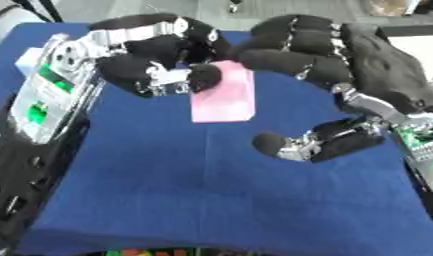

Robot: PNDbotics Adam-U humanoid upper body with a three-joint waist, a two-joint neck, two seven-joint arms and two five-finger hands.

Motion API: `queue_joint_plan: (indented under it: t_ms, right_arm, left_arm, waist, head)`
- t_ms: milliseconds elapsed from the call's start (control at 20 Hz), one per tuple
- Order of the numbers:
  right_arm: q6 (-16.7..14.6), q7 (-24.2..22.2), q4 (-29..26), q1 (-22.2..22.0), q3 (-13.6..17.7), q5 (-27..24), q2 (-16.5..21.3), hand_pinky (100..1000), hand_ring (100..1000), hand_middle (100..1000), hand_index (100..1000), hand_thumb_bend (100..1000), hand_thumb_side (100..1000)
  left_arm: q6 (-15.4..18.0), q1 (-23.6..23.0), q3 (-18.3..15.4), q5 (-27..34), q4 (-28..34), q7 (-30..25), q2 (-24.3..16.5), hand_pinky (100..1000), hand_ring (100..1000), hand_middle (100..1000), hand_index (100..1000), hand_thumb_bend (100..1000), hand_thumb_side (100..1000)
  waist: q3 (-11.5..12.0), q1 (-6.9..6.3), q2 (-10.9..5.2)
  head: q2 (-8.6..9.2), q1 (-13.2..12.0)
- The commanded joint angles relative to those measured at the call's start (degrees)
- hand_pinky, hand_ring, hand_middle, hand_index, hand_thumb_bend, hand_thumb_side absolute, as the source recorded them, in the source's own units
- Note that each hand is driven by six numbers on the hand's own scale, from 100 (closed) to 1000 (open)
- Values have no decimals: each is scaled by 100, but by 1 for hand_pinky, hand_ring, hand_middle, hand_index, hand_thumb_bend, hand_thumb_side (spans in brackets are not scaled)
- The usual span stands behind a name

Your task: Pick up the objects with one hand, pass them to the other hand, and then place them into the box on the other side of the table.

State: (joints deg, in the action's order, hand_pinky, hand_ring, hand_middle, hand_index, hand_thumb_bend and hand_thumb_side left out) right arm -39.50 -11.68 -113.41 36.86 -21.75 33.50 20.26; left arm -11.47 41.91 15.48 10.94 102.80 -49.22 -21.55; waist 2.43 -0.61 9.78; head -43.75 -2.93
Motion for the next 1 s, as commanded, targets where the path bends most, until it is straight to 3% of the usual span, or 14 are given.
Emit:
queue_joint_plan:
  t_ms: [50, 1000]
  right_arm:
    - [-12, 22, -118, 113, 24, 14, 6, 842, 802, 839, 980, 323, 235]
    - [396, 130, -118, 67, 17, 308, -40, 805, 763, 806, 970, 279, 174]
  left_arm:
    - [18, 116, 1, -35, 115, -29, -22, 691, 457, 418, 693, 100, 522]
    - [78, 96, 87, -353, 306, 212, -22, 689, 456, 417, 693, 109, 499]
  waist:
    - [8, -2, -117]
    - [8, -15, -119]
  head:
    - [-20, 18]
    - [-14, 14]
